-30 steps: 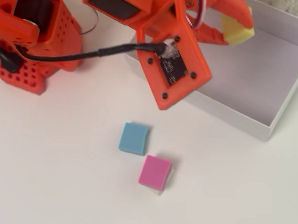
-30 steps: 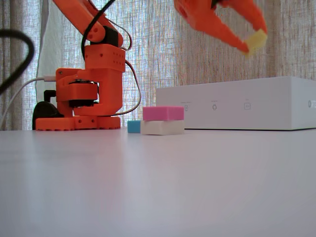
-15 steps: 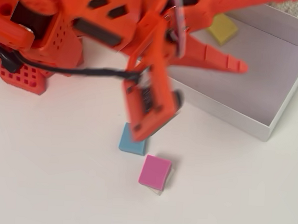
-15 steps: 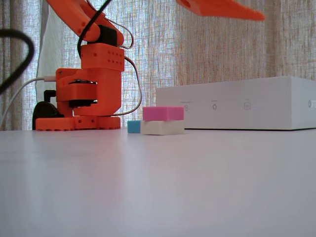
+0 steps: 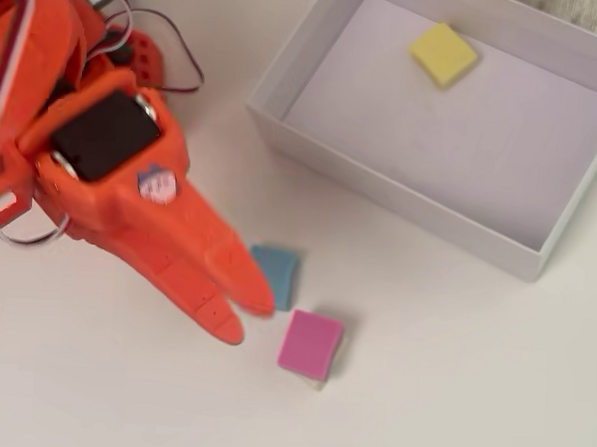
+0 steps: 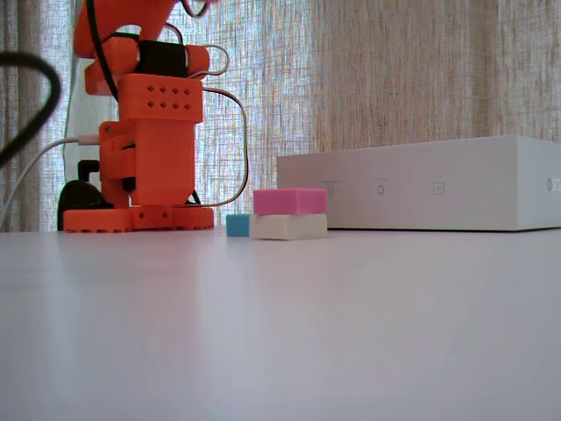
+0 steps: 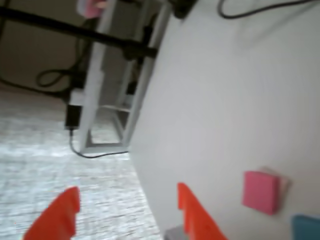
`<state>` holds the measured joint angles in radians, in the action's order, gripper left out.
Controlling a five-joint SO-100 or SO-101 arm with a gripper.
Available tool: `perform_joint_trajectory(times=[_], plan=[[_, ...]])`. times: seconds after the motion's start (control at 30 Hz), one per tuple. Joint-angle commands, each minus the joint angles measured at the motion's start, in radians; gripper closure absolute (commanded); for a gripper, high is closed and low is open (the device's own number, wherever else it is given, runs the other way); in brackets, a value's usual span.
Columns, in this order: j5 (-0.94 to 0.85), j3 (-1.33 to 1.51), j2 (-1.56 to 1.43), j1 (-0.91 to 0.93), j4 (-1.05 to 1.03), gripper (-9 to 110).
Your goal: Grasp the yellow cuboid and put it in the bin.
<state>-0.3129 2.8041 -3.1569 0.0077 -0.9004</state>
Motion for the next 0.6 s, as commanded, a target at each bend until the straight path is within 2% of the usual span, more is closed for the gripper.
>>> perform_joint_trajectory(times=[0.0, 0.27, 0.4, 0.47, 0.57], plan=[[0.028, 0.028, -0.066, 0.040, -0.232, 80], [0.038, 0.163, -0.152, 0.080, -0.291, 80], [0.041, 0.176, -0.152, 0.077, -0.290, 95], [0.041, 0.176, -0.152, 0.077, -0.290, 108], [0.040, 0.178, -0.152, 0.074, -0.290, 110]])
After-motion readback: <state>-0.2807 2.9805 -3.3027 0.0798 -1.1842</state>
